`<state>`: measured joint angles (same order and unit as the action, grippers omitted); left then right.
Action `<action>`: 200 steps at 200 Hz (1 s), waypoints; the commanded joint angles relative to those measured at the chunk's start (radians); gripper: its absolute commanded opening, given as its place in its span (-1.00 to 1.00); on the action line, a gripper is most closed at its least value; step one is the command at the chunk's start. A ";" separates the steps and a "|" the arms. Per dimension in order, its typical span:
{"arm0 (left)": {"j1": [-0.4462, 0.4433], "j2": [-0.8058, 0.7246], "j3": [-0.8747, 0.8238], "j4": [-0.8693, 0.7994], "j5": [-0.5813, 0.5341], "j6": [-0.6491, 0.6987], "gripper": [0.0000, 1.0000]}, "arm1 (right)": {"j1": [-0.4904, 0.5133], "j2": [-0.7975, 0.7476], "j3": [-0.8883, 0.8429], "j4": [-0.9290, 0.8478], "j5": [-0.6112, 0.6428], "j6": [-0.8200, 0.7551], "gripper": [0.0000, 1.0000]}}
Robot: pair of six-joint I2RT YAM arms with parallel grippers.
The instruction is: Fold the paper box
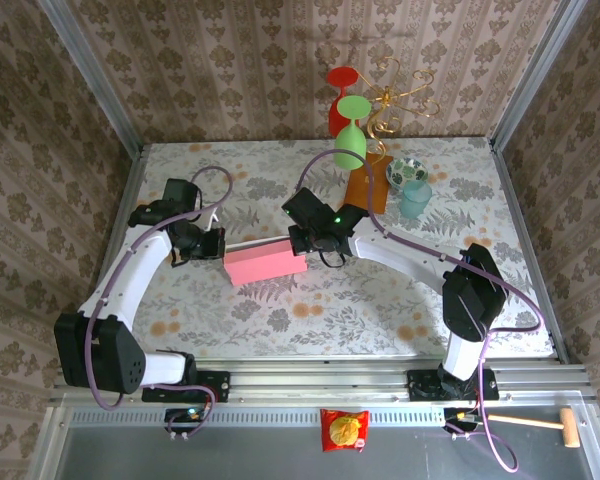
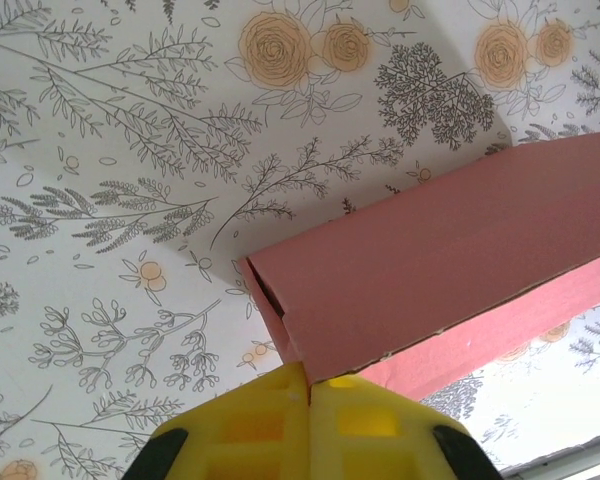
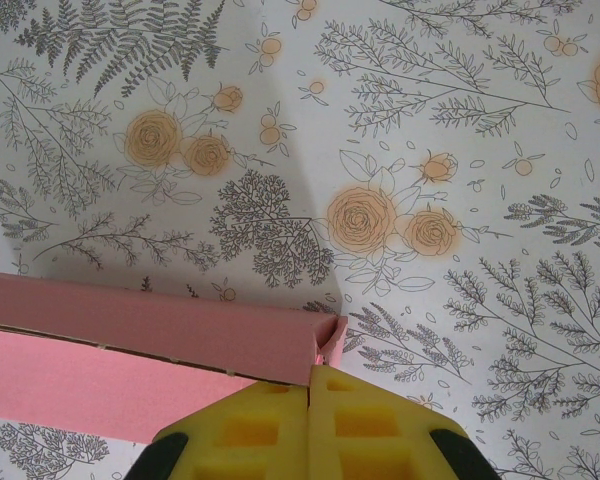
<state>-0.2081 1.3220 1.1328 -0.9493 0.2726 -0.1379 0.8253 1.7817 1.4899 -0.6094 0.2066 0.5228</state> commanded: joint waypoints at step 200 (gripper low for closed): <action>0.017 0.025 0.047 -0.115 0.201 -0.218 -1.00 | 0.009 0.051 0.025 -0.111 0.022 0.012 -1.00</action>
<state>-0.1879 1.3476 1.1679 -1.0451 0.3882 -0.3233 0.8253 1.7992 1.5181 -0.6395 0.2329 0.5240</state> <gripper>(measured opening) 0.052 0.057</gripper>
